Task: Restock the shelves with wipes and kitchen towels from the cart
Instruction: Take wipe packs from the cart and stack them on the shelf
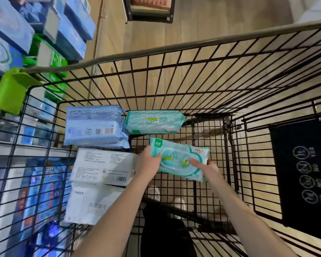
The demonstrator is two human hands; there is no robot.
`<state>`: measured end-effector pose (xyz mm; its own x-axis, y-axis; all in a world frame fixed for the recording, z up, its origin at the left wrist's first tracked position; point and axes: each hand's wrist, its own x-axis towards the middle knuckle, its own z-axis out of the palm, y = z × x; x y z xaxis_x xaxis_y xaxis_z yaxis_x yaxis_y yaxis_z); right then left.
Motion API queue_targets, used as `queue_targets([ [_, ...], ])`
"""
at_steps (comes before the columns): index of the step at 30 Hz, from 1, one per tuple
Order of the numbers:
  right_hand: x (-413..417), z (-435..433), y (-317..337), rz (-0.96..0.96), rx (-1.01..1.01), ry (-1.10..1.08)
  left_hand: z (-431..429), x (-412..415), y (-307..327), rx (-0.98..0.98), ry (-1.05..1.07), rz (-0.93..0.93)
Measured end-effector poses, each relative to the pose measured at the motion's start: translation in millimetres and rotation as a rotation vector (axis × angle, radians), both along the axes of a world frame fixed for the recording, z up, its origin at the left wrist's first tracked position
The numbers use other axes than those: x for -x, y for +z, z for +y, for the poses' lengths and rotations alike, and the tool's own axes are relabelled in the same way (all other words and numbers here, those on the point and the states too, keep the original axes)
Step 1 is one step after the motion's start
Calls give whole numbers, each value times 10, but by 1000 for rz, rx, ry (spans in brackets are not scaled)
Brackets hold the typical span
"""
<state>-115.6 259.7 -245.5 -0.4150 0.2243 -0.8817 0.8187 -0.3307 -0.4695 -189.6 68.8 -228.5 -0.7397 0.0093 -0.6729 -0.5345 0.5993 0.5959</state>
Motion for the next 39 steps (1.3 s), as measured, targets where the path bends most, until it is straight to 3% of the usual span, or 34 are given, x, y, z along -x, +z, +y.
queue_targets([
  [4, -10, 114, 194, 50, 86, -10, 45, 55, 152, -58, -14, -40],
  [9, 17, 207, 315, 96, 20, -28, 7, 118, 243, -102, -82, -67],
  [11, 19, 230, 341, 102, -29, -16, -32, 215, 266, 96, -211, 113],
  [14, 12, 266, 350, 94, -66, -26, -73, 457, 252, 513, -459, 559],
  [15, 11, 277, 351, 88, -78, -34, -84, 552, 211, 601, -529, 607],
  [19, -7, 316, 301, 69, -88, -50, -147, 826, -69, 814, -714, 448],
  [22, -16, 343, 266, 69, -85, -42, -125, 813, -229, 948, -764, 458],
  [29, 6, 326, 266, 33, -113, -6, -187, 914, -222, 951, -896, 454],
  [35, -81, 330, 271, -15, -168, -23, -238, 1005, -255, 842, -995, 536],
  [39, -138, 326, 291, -22, -164, -42, -251, 1030, -220, 718, -933, 482],
])
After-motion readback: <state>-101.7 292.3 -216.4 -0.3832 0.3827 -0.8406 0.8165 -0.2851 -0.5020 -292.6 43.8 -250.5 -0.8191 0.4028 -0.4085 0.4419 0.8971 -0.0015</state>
